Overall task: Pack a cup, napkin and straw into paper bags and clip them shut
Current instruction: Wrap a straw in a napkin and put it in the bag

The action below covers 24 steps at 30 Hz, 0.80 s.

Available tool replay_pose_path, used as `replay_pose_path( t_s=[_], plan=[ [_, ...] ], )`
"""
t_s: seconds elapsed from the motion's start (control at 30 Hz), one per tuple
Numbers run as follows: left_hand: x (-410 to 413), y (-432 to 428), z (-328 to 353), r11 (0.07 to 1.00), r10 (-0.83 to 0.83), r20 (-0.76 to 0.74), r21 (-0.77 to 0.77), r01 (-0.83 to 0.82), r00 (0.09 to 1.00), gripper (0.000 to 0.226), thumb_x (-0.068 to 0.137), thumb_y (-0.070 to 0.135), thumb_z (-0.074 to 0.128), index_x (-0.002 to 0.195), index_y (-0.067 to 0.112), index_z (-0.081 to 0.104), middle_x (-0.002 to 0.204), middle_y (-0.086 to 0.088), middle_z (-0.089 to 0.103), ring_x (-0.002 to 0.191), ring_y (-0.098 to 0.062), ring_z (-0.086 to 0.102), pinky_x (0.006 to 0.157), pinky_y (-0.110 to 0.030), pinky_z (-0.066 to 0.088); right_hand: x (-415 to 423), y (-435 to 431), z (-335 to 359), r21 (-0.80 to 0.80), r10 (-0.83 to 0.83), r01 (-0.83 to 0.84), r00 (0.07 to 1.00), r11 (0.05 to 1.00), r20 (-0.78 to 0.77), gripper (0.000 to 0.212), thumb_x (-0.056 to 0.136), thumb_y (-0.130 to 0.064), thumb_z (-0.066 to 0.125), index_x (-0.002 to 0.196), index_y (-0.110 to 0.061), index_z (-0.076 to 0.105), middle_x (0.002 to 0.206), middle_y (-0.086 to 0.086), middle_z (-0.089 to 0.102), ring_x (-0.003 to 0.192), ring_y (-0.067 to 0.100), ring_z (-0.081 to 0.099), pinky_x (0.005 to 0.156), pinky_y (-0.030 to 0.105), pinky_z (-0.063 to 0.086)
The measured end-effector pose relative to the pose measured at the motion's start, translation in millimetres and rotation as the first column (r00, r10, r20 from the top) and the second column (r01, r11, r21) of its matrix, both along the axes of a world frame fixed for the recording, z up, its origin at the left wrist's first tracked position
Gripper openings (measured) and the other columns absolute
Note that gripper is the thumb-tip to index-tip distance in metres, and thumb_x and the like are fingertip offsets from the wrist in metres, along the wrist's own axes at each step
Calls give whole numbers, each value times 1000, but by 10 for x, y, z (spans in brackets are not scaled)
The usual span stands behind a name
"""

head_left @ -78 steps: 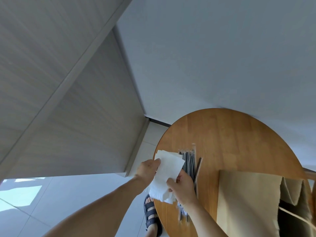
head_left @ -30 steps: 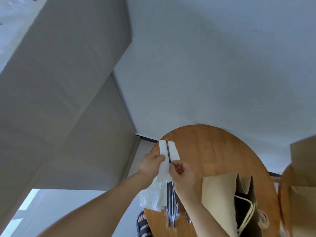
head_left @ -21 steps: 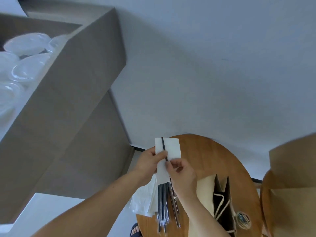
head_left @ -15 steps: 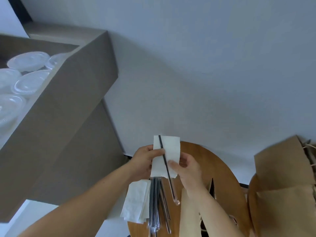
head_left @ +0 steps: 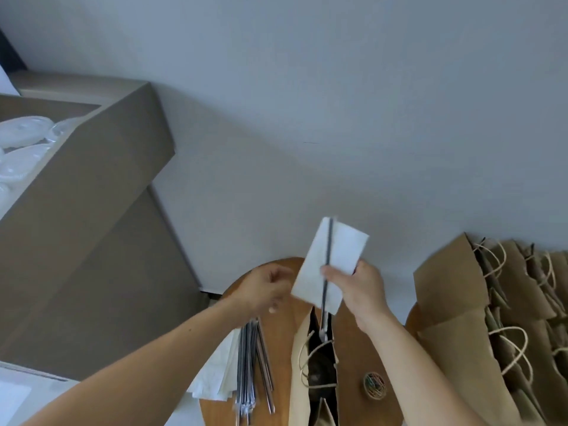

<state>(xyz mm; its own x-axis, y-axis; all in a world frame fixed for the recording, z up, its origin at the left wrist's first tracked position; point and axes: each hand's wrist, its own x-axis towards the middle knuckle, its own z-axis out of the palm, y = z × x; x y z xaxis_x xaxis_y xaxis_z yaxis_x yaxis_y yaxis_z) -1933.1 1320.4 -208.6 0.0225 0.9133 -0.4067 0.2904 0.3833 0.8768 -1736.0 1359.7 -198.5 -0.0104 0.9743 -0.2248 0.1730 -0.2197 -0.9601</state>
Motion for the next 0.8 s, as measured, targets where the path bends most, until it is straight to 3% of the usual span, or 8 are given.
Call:
replay_pose_path(
  t_s=[0.07,0.13,0.2,0.33,0.43,0.5,0.63,0.8],
  plan=[
    [59,-181,-247,964,-264,-276,-114,242,924,54,88,26,65,139,24,48,113,9,61,91,-10,66,71,-22,54,115,104,-5,67,-169,167,985,984,28,15,81,-21,79,91,-21,68,88,-12,72,78,6,69,55,19,50],
    [148,-374,-505,864,-488,-247,-277,421,837,75,80,31,70,147,26,37,123,9,58,108,-10,59,87,-23,50,142,163,-71,123,-232,221,969,968,82,17,84,-24,77,95,-19,66,88,-12,69,78,4,66,53,13,45],
    [294,-527,-696,794,-561,-172,-386,469,809,89,74,36,77,149,25,30,135,1,55,118,-18,56,97,-29,47,73,150,-169,152,-224,202,964,967,144,18,86,-25,75,96,-15,64,87,-9,67,73,-2,61,47,7,41],
    [578,-674,-904,865,-435,-324,-410,290,840,64,65,59,70,119,27,59,107,2,68,97,-18,66,92,-37,56,-124,-71,-454,93,-95,71,953,993,288,21,89,-29,70,99,-13,61,90,-2,67,68,-1,59,46,5,40],
    [619,-666,-918,930,-264,-419,-348,114,869,40,78,54,52,95,23,69,87,0,71,83,-19,71,80,-37,61,-129,-296,-617,31,-34,24,908,999,418,35,88,-33,70,108,-6,63,98,5,70,78,11,66,57,14,47],
    [576,-636,-920,935,-224,-361,-343,94,905,36,86,44,48,93,18,72,85,-3,72,81,-20,73,80,-35,61,-83,-404,-655,-53,33,-8,876,999,482,42,88,-34,70,118,-7,61,109,5,68,93,19,67,67,21,53],
    [480,-636,-1003,934,-161,-163,-343,97,973,24,93,25,56,99,7,72,78,-5,73,68,-14,74,74,-29,62,14,-490,-603,-277,339,-210,730,938,594,22,89,-26,65,109,-17,60,107,-1,65,91,14,62,53,12,38],
    [437,-631,-1028,912,-28,-69,-411,-3,997,18,93,19,58,93,4,69,66,-7,73,54,-15,68,53,-23,55,121,-535,-521,-400,482,-270,465,876,743,30,93,-25,64,121,-24,54,116,-4,61,104,16,62,75,18,51]
  ],
)
